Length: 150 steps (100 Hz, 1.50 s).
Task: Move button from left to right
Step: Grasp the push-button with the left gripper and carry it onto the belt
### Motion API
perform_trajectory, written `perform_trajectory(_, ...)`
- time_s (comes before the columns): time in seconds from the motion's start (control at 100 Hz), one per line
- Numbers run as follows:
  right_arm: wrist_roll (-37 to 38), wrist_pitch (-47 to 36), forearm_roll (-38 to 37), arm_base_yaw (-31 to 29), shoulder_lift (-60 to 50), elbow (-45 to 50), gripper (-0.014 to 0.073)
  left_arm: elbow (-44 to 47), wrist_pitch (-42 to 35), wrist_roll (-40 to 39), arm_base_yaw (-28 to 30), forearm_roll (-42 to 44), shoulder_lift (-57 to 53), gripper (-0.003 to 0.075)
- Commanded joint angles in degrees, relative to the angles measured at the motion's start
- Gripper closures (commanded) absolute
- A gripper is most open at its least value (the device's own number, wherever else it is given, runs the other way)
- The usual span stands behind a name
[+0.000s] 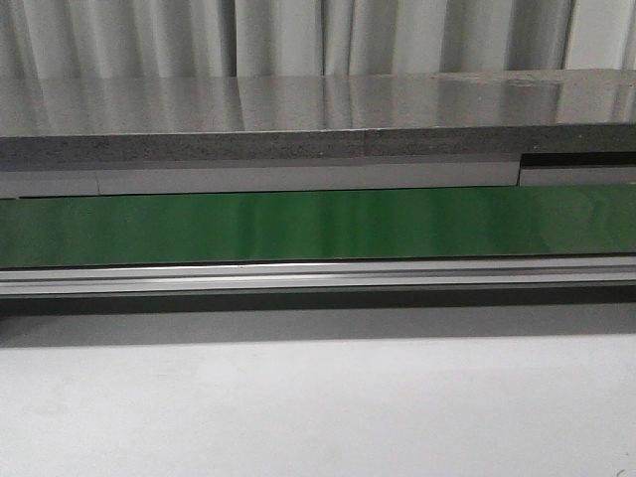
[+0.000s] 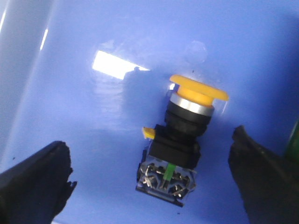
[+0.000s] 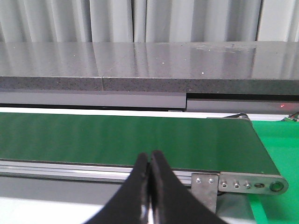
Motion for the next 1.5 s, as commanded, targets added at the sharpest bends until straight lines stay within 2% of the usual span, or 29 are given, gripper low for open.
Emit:
perform_trajectory(0.0,0.0,-4.7,-0.3,-0.3,-0.8,-0.9,0.0662,-1.7,-2.0,0.1,0.0,-0.3,-1.3,0.0069)
perform_trajectory(0.26,0.0,-4.7,-0.3,-0.3,-0.8,-0.9,0.0662,-2.0,-2.6,0.1,0.0,-0.5,1.8,0.007)
perform_trajectory(0.34,0.0,-4.7,-0.3,-0.3,-0.8,-0.9,0.0662,-2.0,-3.1,0.1,0.0,-0.5,2.3,0.0092)
perform_trajectory(0.44,0.0,-4.7,-0.3,-0.3,-0.8,-0.9,0.0662,-2.0,-3.4,0.1,0.0,-0.5,2.8,0.0181)
perform_trajectory(0.63,0.0,-4.7,-0.3,-0.3,-0.8,-0.9,0.0662,-2.0,-3.1,0.1,0.0,-0.5,4.3,0.0409)
perform_trajectory(0.77,0.0,-4.7,-0.3,-0.3,-0.8,-0.9,0.0662,-2.0,-2.9,0.1,0.0,-0.5,4.6,0.0547)
perform_trajectory(0.91,0.0,-4.7,-0.3,-0.3,-0.8,-0.9,0.0662,-2.5,-2.5,0.1,0.0,-0.3,4.2,0.0674)
perform_trajectory(1.01,0.0,-4.7,-0.3,-0.3,-0.8,-0.9,0.0662,-4.1,-0.9,0.1,0.0,-0.3,3.6,0.0736)
perform_trajectory(1.24,0.0,-4.7,-0.3,-0.3,-0.8,-0.9,0.0662,-7.6,0.2,0.2,0.0,-0.2,-2.1,0.0741)
perform_trajectory(1.49,0.0,-4.7,-0.3,-0.3,-0.8,-0.9,0.0662,-8.4,5.7,2.3,-2.1,-0.6,-8.8,0.0741)
